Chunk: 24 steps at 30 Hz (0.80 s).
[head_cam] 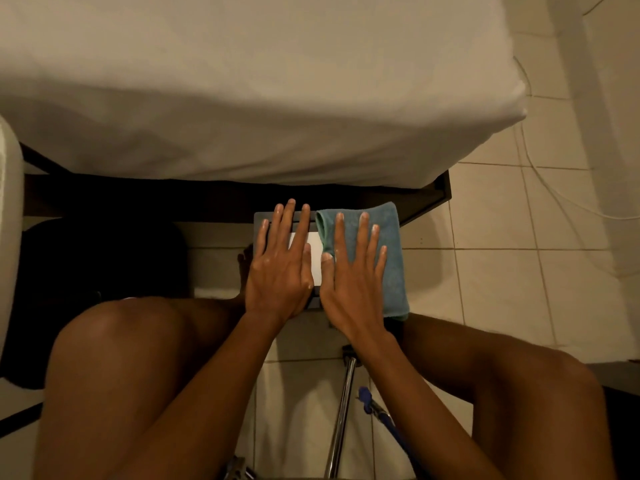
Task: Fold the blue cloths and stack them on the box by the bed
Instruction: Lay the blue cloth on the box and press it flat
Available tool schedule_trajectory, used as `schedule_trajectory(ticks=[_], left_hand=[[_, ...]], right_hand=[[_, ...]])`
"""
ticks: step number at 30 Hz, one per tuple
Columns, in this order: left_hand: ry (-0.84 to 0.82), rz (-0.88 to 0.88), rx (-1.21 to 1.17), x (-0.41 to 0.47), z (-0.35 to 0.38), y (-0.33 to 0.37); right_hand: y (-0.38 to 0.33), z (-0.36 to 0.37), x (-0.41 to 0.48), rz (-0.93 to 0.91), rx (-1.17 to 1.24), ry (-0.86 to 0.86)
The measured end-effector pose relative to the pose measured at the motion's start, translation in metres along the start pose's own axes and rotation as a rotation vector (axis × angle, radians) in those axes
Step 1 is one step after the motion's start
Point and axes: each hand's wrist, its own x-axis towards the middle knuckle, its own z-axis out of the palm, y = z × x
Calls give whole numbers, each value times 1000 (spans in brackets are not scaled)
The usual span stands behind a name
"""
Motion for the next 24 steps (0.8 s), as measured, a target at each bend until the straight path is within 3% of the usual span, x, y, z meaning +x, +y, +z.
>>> schedule_trajectory(ticks=[17,24], left_hand=[[29,-36,-23,0,-1,3],[49,-87,-19,0,0,2]], right_hand=[[-2,-8,-2,-44,12,-48],[-7,0,5,36,25,49]])
